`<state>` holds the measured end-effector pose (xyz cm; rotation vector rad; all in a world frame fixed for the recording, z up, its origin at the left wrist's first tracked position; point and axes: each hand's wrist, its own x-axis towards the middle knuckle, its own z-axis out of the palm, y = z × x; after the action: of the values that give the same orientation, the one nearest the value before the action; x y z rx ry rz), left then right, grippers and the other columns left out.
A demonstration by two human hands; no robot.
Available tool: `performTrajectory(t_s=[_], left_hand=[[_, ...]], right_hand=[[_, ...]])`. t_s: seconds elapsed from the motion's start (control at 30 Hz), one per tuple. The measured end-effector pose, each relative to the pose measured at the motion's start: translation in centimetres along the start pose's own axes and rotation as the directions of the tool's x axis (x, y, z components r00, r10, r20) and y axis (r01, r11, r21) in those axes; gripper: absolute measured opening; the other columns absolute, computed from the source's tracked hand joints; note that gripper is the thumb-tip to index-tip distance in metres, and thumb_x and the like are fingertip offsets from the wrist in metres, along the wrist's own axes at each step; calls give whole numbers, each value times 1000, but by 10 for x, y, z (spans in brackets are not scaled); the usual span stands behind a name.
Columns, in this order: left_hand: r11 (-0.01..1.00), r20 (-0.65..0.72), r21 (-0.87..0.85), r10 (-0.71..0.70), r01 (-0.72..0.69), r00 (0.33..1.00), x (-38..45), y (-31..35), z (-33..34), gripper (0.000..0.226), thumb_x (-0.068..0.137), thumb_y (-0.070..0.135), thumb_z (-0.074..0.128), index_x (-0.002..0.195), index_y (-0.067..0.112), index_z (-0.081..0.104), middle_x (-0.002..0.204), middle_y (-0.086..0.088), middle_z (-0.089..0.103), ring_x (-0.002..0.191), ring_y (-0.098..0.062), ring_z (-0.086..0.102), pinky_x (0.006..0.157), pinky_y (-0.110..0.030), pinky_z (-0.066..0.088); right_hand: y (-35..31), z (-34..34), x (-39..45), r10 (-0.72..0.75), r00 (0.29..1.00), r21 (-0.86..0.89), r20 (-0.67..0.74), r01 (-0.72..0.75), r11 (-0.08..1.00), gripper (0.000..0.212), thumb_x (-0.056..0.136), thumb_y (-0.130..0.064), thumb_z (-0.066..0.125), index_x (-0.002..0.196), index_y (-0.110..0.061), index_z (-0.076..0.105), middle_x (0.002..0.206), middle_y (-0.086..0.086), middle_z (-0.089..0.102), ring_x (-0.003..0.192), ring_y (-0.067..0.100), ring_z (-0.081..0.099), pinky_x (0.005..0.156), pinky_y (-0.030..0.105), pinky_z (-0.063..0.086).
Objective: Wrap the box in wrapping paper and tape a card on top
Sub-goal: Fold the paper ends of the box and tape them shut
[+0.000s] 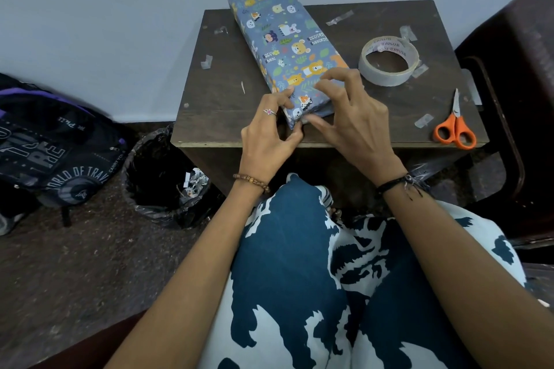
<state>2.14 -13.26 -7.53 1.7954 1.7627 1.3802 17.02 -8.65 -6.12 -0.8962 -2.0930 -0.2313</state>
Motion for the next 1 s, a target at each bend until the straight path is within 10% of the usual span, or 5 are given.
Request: performTrajectory(t_s=[0.37,1.0], left_hand=[[997,16,-75,-3,4,1000,3,-2,-3,29,79,36,70,92,30,44,117,18,54,118,5,49,87,-46,52],[955,-74,-285,-106,81,992,4,6,2,12,82,10,64,79,15,53,100,0,63,114,-6,57,91,-21,46]], right_hand=[[6,5,-1,44,999,71,30,-46,996,54,78,-28,71,119,-19,38,97,-1,67,76,10,47,62,27,39],[13,-19,7,231,925,311,301,-324,893,53,87,-20,63,130,-28,33,106,-16,67,69,-1,53,68,27,48]])
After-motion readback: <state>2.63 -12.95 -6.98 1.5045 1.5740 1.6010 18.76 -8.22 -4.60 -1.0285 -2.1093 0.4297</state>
